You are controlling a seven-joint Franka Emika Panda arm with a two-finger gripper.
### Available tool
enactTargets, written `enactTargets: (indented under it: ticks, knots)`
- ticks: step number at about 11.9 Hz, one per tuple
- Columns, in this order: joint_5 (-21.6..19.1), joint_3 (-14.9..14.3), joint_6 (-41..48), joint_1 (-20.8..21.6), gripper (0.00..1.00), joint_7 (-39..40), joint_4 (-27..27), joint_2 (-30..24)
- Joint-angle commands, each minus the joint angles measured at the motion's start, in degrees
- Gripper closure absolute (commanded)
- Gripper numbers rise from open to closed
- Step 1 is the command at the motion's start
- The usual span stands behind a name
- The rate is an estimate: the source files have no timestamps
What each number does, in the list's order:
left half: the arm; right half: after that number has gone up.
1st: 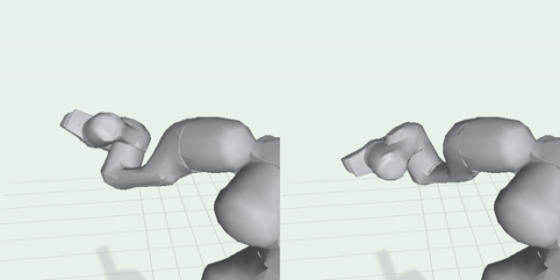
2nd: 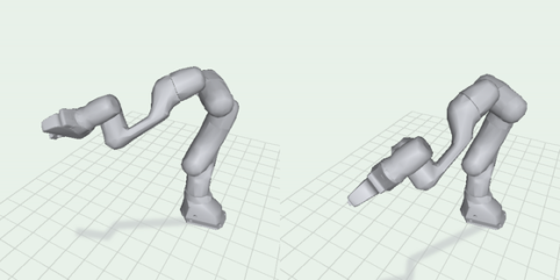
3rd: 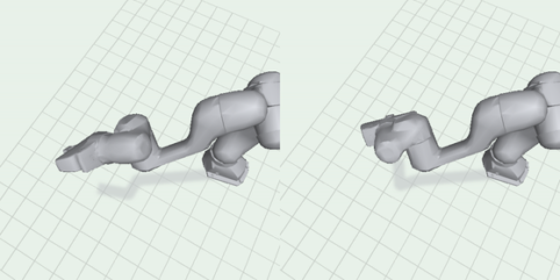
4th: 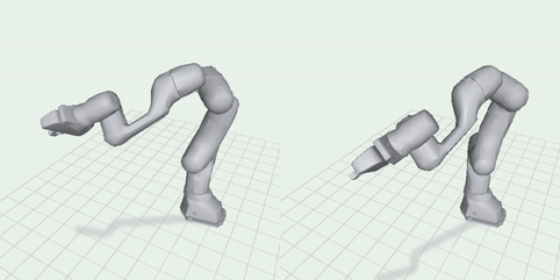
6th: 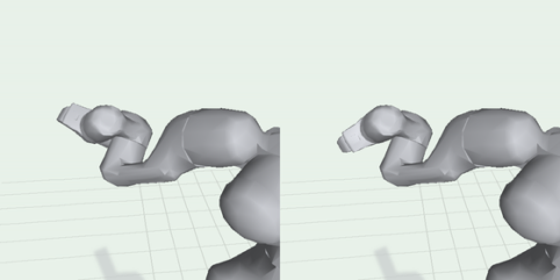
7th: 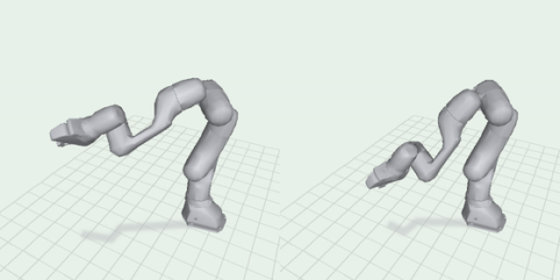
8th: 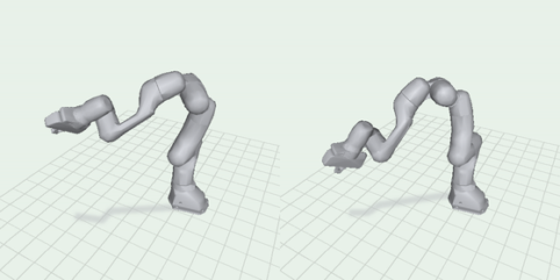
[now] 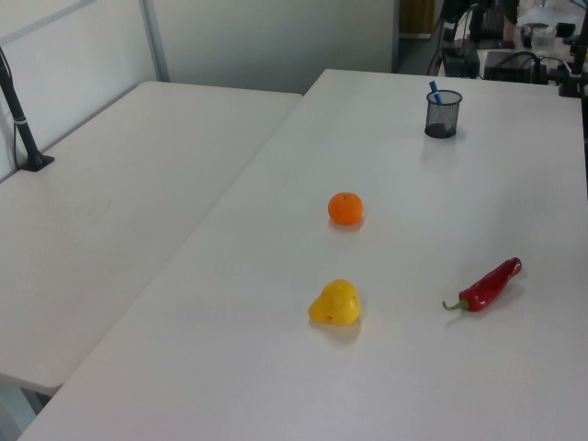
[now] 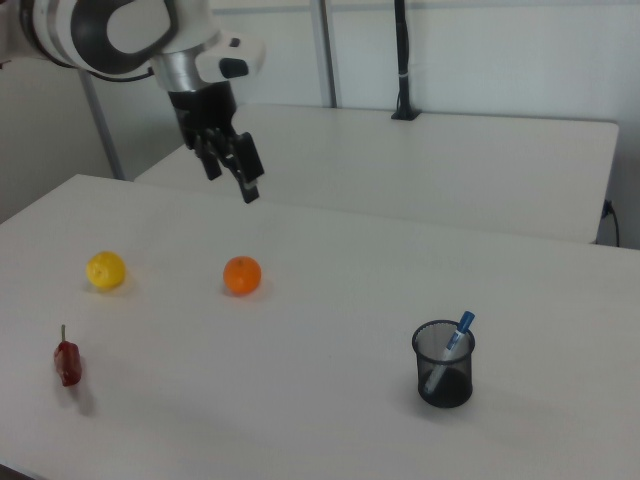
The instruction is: Place marker
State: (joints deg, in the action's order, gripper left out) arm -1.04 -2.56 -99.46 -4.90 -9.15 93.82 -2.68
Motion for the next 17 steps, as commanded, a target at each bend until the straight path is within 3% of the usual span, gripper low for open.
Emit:
enactTargets:
  ticks: [1,2,7,15,17]
  knots:
    - [0.43,4.05,1.55,1.46,0.0,3.06,1.01,0.04]
    - [0.51,3.97,0.77,3.3,0.0,6.65,2.67,0.13]
    - [-0.01,1.59,0.59,4.46,0.0,21.53,2.86,0.74]
    - [-0.1,1.42,0.76,4.55,0.0,20.93,3.21,0.39]
    - [-0.36,1.42,0.41,4.55,0.0,15.33,3.12,0.31]
